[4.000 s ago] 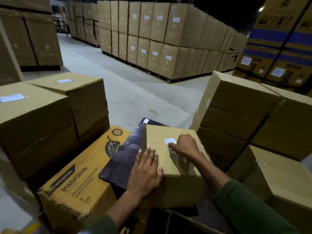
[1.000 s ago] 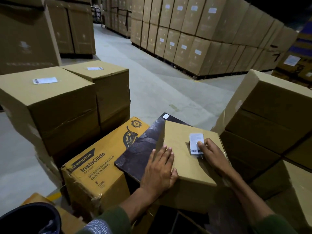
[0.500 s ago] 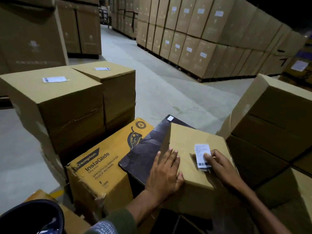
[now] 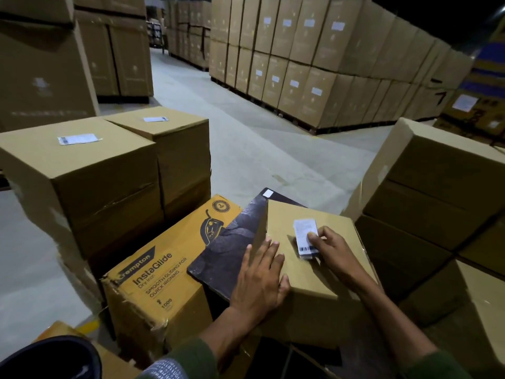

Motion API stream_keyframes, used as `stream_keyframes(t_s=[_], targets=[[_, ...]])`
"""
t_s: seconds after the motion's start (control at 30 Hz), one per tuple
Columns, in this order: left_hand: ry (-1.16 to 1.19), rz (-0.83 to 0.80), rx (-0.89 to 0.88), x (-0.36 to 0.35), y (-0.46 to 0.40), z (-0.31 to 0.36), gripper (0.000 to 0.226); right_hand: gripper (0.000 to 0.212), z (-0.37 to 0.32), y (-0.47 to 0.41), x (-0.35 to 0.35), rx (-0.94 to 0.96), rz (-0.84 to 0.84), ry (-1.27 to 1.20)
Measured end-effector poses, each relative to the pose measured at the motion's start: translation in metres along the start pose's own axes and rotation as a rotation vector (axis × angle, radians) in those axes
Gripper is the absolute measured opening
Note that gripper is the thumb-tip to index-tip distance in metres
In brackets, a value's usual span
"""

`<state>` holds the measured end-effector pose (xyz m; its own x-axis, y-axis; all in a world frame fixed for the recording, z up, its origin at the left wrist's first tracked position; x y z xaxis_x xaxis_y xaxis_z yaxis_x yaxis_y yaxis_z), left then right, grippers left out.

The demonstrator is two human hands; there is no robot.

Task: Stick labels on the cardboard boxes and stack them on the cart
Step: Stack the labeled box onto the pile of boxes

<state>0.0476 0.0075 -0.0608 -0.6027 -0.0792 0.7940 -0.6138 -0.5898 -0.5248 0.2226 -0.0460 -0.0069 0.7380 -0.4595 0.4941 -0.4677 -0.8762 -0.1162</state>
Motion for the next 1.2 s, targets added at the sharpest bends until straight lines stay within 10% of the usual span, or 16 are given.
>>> stream_keyframes(t_s=[0.63,1.2], targets=[[-0.162,-0.025,0.135,0.056,0.002,-0.058,0.076,0.013,-0.056,-0.006,-0.029,0.056,0.061,-0.089],[-0.620,0.067,0.818,0.231,0.250,-0.240,0.061,0.004,-0.165,0.040,-0.382,0.513,-0.629,0.027]])
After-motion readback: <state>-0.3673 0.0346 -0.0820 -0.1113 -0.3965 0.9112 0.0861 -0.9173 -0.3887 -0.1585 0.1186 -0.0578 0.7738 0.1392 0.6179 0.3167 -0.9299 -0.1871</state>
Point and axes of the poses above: each hand's wrist, its own y-axis away from the middle knuckle, its own x-axis out of the back of the hand, z = x × y, the point moved 6 cm from there along -y, towards the middle knuckle, and after that the axes turned 7 degrees about x, right-handed, at the moved point
